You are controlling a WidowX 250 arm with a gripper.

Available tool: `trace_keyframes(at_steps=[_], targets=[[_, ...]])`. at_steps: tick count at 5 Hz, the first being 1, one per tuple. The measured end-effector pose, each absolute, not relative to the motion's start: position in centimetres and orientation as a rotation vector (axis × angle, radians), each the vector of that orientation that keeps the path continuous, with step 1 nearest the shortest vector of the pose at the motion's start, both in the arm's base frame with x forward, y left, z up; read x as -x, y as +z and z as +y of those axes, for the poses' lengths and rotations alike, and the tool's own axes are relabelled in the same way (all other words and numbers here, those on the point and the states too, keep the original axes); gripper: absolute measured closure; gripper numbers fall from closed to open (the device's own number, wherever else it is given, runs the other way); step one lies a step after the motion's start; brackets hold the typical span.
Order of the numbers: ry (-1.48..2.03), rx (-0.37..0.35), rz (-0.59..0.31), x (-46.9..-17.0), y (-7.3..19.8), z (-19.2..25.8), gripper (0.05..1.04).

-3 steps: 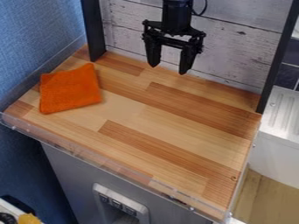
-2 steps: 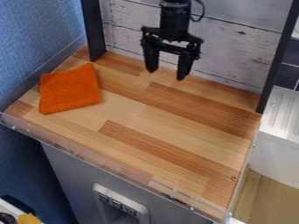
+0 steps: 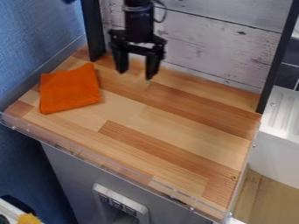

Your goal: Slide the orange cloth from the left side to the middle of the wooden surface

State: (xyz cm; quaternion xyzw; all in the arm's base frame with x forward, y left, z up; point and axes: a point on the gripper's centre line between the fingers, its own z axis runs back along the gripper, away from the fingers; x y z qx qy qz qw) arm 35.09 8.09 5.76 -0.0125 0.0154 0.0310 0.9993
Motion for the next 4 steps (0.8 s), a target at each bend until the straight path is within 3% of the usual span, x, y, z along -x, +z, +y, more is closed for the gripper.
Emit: trace_keyframes(at_steps=[2, 4], targets=[[0.111, 0.027, -0.048, -33.5, 5.7, 12.1, 0.084], [0.128, 0.000, -0.051, -31.8, 6.3, 14.8, 0.084]])
